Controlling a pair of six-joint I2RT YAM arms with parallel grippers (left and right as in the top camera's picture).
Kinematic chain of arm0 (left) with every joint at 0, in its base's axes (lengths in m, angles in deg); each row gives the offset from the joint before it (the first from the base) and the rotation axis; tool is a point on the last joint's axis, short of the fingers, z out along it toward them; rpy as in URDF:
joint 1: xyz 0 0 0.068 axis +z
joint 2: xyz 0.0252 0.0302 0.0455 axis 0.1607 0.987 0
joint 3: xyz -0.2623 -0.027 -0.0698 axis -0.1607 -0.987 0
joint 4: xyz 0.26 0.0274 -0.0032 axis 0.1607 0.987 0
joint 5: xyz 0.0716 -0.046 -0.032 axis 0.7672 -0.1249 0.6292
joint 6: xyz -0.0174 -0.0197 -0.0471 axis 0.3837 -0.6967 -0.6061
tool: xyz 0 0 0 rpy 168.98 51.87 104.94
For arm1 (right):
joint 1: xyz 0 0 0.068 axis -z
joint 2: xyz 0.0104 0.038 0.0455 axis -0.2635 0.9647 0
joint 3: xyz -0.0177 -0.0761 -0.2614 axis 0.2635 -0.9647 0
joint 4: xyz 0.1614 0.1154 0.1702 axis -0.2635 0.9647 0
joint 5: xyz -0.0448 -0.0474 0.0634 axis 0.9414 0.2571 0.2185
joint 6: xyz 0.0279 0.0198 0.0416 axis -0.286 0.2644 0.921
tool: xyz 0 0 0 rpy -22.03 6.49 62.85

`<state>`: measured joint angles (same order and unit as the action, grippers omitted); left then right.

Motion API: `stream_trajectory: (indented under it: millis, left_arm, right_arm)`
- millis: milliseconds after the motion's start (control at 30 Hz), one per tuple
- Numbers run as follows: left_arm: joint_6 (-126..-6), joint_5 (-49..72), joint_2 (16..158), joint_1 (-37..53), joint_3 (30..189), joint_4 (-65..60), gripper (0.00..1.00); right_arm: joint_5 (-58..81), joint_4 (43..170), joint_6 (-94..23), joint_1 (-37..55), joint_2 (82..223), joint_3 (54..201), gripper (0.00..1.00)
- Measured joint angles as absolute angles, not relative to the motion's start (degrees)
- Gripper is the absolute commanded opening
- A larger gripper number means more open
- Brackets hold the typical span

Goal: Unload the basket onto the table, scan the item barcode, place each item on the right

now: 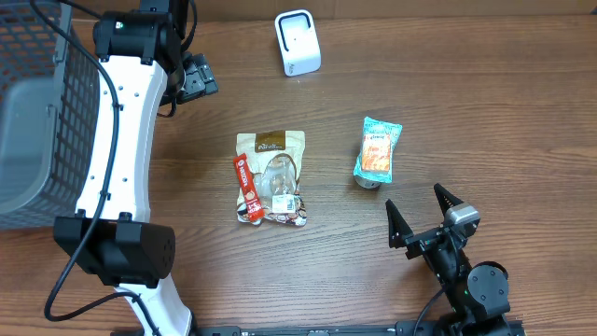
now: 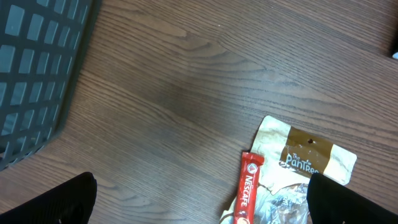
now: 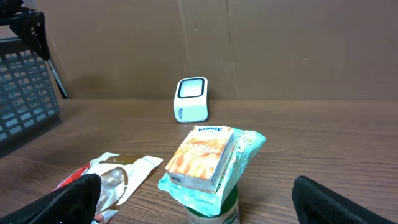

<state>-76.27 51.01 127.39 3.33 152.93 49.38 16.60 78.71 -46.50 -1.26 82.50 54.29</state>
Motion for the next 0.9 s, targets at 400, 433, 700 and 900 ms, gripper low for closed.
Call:
stream_trajectory:
  millis: [400,433,700,900]
  left_arm:
    - [-76.27,51.01,127.39,3.33,152.93,49.38,0.99]
    - [-76.27,51.01,127.39,3.33,152.93,49.38,1.0]
    - [-76.27,51.01,127.39,3.33,152.93,49.38,0.99]
    - [-76.27,51.01,127.39,3.33,152.93,49.38,1.0]
  right_arm:
    - [16.62,78.36,-46.53,-1.26,82.5,54.29,1.0]
    - [16.75,78.25,-46.5,-1.24,82.5,54.29,1.0]
    - [16.97,78.05,-46.09,-1.26,82.5,54.29,1.0]
    - [16.99,80.37,-43.09,-1.26,82.5,54.64,1.0]
